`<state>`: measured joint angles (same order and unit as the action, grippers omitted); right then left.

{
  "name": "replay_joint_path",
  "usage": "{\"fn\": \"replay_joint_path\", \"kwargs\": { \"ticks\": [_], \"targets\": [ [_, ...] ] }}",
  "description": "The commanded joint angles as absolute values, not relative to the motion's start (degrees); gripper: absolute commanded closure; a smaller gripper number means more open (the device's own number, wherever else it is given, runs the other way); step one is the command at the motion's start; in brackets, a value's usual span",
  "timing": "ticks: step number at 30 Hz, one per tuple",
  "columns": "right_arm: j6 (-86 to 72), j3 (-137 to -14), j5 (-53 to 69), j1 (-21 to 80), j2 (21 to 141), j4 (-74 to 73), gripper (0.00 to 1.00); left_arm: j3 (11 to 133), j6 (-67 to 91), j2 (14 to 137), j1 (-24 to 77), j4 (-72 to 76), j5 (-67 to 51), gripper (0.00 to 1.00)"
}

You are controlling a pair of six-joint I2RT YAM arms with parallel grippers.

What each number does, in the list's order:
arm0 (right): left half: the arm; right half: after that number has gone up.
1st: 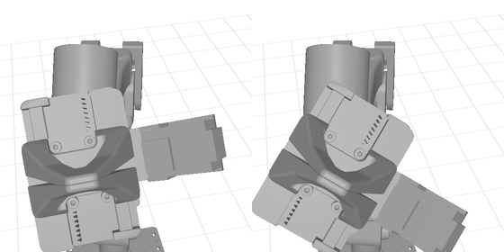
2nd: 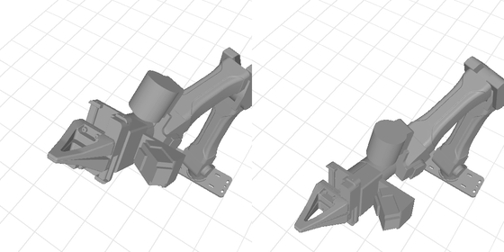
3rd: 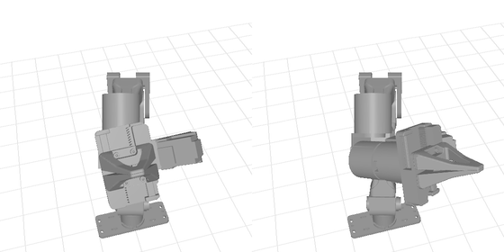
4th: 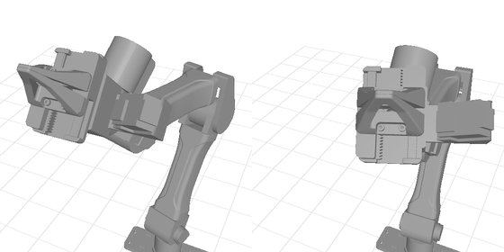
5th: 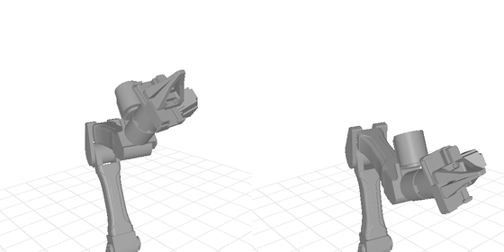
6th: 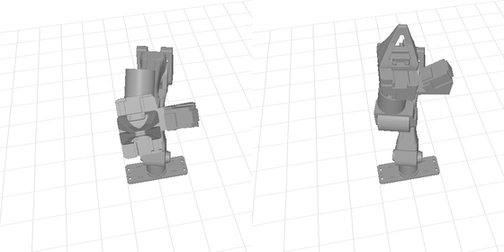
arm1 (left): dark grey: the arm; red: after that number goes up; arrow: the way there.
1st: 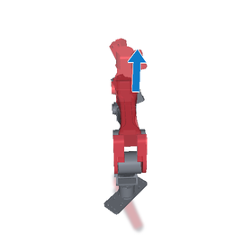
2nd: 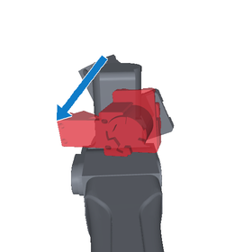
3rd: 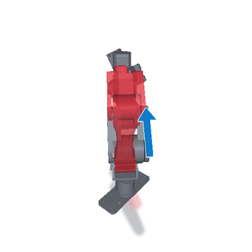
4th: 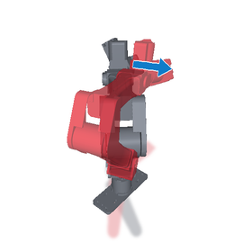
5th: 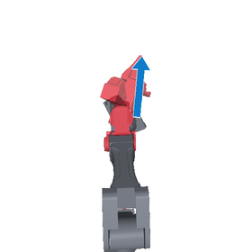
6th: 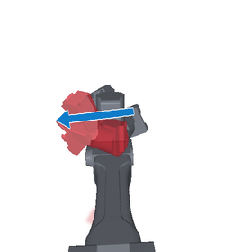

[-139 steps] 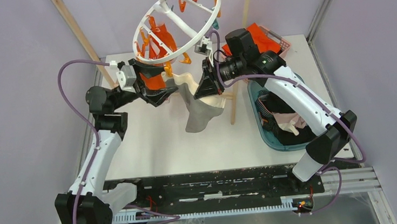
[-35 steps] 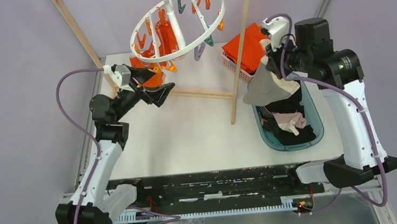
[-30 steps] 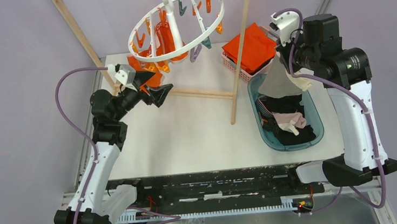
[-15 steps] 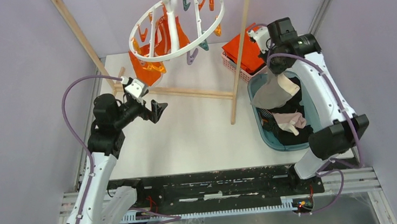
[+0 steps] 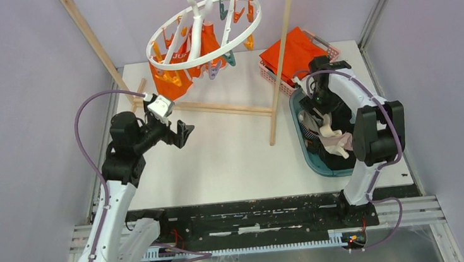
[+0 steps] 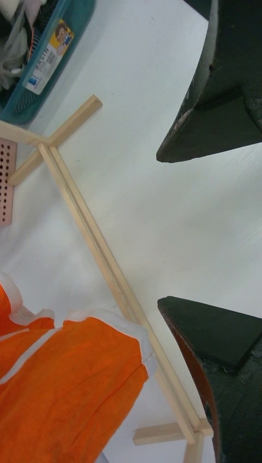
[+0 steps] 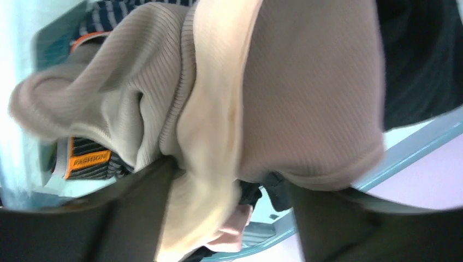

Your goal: Remove the underwear clipped to the hanger

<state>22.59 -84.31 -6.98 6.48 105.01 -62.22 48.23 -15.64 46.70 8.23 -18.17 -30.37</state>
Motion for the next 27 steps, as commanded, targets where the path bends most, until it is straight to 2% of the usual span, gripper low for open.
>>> {"fn": "replay_joint_path", "kwargs": {
  "ticks": [1, 3, 10, 17, 20, 27],
  "targets": [
    [23.4, -87.7, -0.1, 6.4, 94.4, -62.3, 0.03, 50.6, -17.5, 46.0, 8.2, -19.6, -22.1, 0.0],
    [23.1, -91.0, 4.6, 6.5, 90.5, -64.1, 0.0, 50.6, -16.8, 46.0, 8.1, -19.5, -19.0, 0.01],
    [19.1, -99.2, 23.1, 10.6, 78.8, -61.5, 0.03, 54.7, -17.1, 45.7, 7.3, -23.0, -10.8, 0.0],
    [11.4, -108.6, 29.0, 26.4, 77.2, -53.0, 0.06, 62.6, -21.0, 46.4, 7.2, -24.9, -10.6, 0.01],
    [8.3, -110.9, 27.4, 31.7, 79.7, -48.9, 0.08, 64.2, -23.6, 47.4, 7.2, -23.3, -16.4, 0.02],
    [5.8, -115.9, 13.0, 39.5, 87.8, -41.5, 0.09, 69.4, -19.0, 52.9, 7.2, -18.7, -31.4, 0.08]
  ]
}}
